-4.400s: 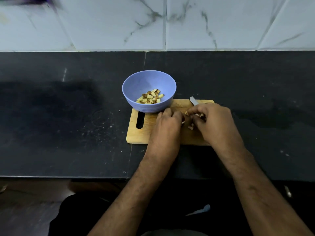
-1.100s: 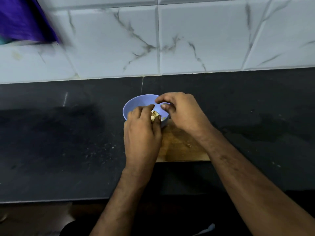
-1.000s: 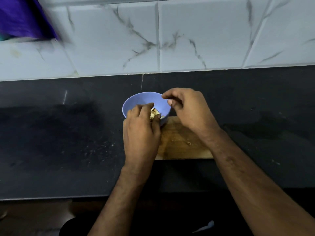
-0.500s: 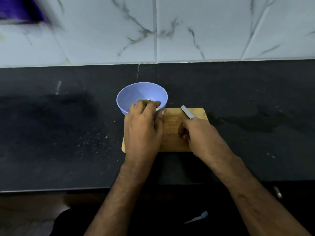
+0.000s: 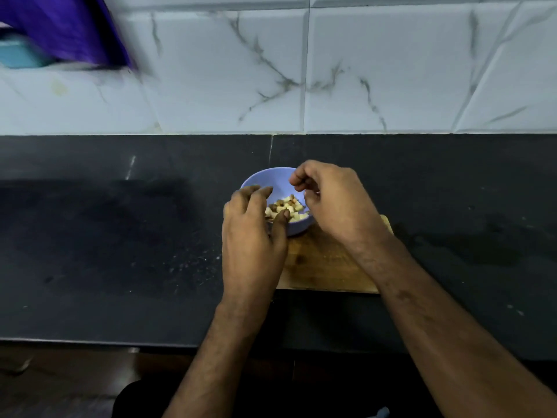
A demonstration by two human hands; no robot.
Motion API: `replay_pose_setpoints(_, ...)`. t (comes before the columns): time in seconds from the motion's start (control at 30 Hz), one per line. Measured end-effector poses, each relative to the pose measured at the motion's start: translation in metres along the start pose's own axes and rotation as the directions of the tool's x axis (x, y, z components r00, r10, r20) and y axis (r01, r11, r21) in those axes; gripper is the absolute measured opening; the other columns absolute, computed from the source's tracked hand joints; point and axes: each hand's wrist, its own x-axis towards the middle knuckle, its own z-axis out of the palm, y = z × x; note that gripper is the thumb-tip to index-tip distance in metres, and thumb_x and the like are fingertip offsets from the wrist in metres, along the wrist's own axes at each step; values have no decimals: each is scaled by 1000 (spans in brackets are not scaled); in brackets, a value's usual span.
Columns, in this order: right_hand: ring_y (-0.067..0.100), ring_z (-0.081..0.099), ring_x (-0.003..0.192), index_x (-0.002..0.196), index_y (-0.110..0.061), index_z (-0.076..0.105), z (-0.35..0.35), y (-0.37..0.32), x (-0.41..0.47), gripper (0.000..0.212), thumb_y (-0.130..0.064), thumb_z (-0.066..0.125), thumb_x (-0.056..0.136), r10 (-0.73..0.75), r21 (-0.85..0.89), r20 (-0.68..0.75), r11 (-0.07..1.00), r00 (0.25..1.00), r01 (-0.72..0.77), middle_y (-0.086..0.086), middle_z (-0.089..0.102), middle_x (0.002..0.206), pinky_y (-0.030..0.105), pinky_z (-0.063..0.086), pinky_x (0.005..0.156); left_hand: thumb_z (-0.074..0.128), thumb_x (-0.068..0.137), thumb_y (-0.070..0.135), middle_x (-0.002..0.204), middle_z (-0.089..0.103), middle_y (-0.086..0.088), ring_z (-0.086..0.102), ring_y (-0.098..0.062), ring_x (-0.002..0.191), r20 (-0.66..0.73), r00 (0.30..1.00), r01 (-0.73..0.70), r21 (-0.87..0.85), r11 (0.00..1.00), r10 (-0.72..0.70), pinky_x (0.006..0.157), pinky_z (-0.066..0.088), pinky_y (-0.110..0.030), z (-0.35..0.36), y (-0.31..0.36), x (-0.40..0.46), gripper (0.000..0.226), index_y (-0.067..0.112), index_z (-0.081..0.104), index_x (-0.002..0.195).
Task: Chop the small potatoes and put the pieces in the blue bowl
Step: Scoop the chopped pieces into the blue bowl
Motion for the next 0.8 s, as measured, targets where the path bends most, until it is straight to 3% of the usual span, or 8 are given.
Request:
replay_pose_setpoints(0.17, 8, 64, 87, 102, -21, 70, -1, 19, -12, 18, -9, 66, 90, 9, 1, -102, 1000, 995, -9, -7, 65, 101, 32, 56, 82, 58, 98, 43, 160, 21, -9, 28, -21, 147, -7, 985, 169, -158, 973, -172, 109, 31, -27, 0, -6, -3, 68, 15, 30, 154)
replay_pose_setpoints(0.27, 9, 61, 100, 116, -22, 68, 3, 30, -28, 23, -26, 65, 94, 64, -21, -66, 998, 996, -65, -7, 58, 119, 27, 51, 86, 40, 98, 62, 163, 21, -5, 24, -15, 149, 72, 946, 322, -341, 883, -317, 117, 27, -29, 8, -5, -6, 80, 16, 14, 159)
replay_pose_setpoints(0.33, 12, 53, 122, 133, -24, 59, 10, 34, -39, 40, -36, 61, 95, 117, -23, 18, 993, 993, -117, -3, 48, 140, 25, 45, 95, 27, 94, 74, 158, 33, -3, 31, -12, 145, 87, 931, 357, -425, 831, -355, 119, 31, -38, 15, -5, -7, 86, 17, 21, 158)
replay_pose_setpoints(0.4, 14, 45, 131, 143, -26, 50, 18, 35, -45, 51, -40, 59, 95, 134, -21, 88, 991, 987, -133, -1, 43, 148, 27, 41, 101, 23, 93, 75, 152, 39, -1, 38, -11, 140, 61, 938, 331, -453, 827, -342, 115, 36, -39, 20, -6, -9, 84, 16, 32, 153)
replay_pose_setpoints(0.5, 12, 50, 126, 141, -26, 50, 23, 37, -54, 49, -37, 61, 95, 110, -43, 37, 993, 993, -108, -4, 51, 141, 27, 47, 98, 22, 92, 78, 150, 42, 2, 42, -8, 136, 58, 951, 294, -485, 824, -305, 111, 41, -34, 24, -5, -14, 84, 19, 38, 150)
replay_pose_setpoints(0.63, 11, 55, 119, 134, -25, 56, 5, 42, -71, 43, -29, 65, 93, 110, -45, -73, 993, 991, -113, -6, 55, 135, 34, 52, 96, 28, 95, 74, 140, 53, 7, 51, -9, 131, 108, 955, 289, -540, 791, -275, 106, 47, -43, 23, -3, -24, 70, 26, 51, 140)
replay_pose_setpoints(0.8, 8, 50, 125, 147, -34, 39, -14, 45, -93, 56, -35, 61, 95, 165, -80, -31, 983, 986, -167, -13, 48, 142, 23, 44, 92, 30, 105, 54, 135, 50, 4, 46, 6, 123, 52, 978, 204, -426, 881, -202, 97, 42, -12, 19, 7, -31, 49, 22, 54, 133)
